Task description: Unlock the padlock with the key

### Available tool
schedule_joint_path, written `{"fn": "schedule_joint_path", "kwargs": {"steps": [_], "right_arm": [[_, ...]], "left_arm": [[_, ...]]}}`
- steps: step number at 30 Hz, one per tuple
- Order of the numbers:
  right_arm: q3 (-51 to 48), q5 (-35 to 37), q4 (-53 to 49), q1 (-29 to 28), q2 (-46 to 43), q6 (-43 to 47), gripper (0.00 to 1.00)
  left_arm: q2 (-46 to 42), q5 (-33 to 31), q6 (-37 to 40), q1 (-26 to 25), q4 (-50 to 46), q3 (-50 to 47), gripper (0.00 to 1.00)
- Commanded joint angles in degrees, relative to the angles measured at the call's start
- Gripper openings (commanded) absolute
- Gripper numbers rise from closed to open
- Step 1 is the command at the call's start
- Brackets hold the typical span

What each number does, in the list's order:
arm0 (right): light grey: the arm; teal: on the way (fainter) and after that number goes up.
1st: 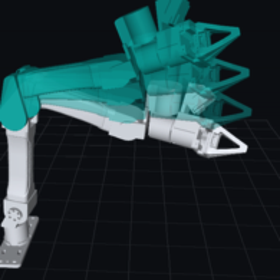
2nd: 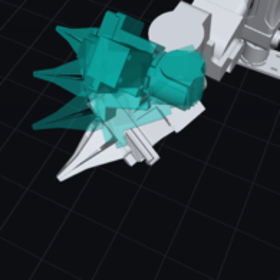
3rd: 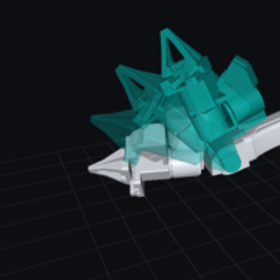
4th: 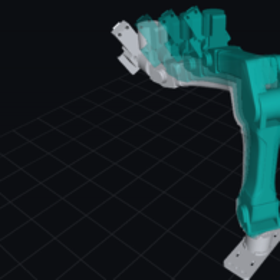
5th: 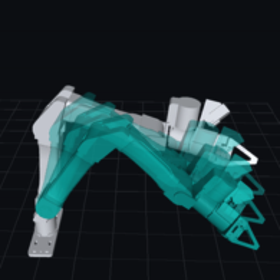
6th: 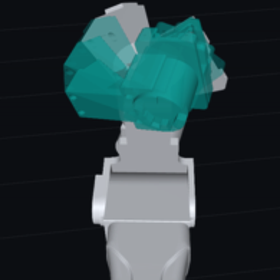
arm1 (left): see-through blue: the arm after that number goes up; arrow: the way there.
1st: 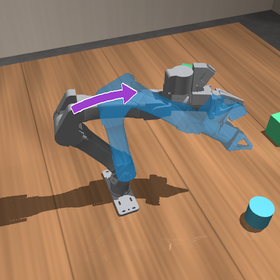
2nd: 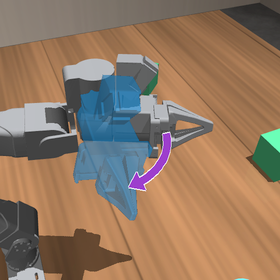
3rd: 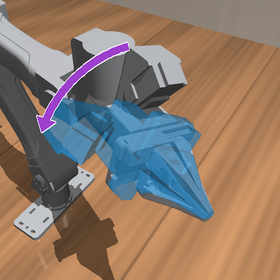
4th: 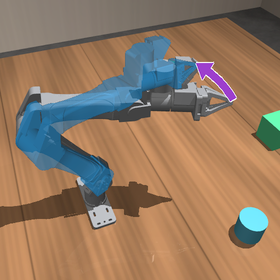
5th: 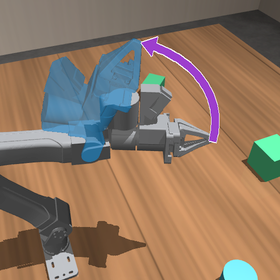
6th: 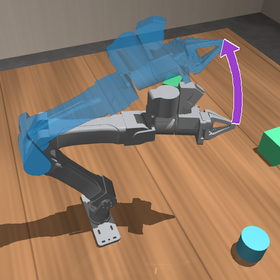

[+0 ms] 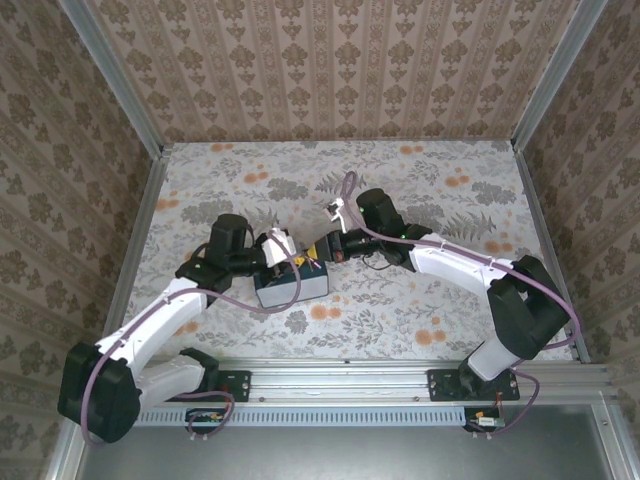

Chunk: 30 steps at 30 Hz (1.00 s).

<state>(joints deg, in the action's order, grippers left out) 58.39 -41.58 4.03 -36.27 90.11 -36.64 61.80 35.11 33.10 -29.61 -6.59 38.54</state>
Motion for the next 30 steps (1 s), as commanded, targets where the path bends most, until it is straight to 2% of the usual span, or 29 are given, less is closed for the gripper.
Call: {"fn": "schedule_joint_path", "kwargs": {"steps": [1,12,16,20,27,30], "right_arm": [[1.7,-3.7,10.6,-3.7,0.8,-20.8,0.00],[0.3,0.5,5.5,-3.5,0.3,-46.9,0.00],[1.3,-0.4,0.8,-2.5,0.4,-51.9,0.00],[-0.3,0.1,2.4,-1.8,0.1,-61.0,0.00],[-0.9,9.6,1.1,-2.0,-6.4,-69.3,0.00],[2.4,9.6,-3.8,-1.5,-6.3,-65.0,0.00]], "left_arm": [[0.6,4.9,2.8,-4.6,9.3,2.2,0.00],[1.1,-0.5,5.6,-8.8,11.4,1.5,0.00],[2.6,-1.5,7.3,-10.2,12.7,3.1,0.00],[4.5,-1.9,9.7,-11.3,13.1,5.0,0.00],[5.3,-1.6,10.5,-12.0,13.9,5.7,0.00],[5.9,0.6,7.7,-11.2,16.0,6.0,0.00]]}}
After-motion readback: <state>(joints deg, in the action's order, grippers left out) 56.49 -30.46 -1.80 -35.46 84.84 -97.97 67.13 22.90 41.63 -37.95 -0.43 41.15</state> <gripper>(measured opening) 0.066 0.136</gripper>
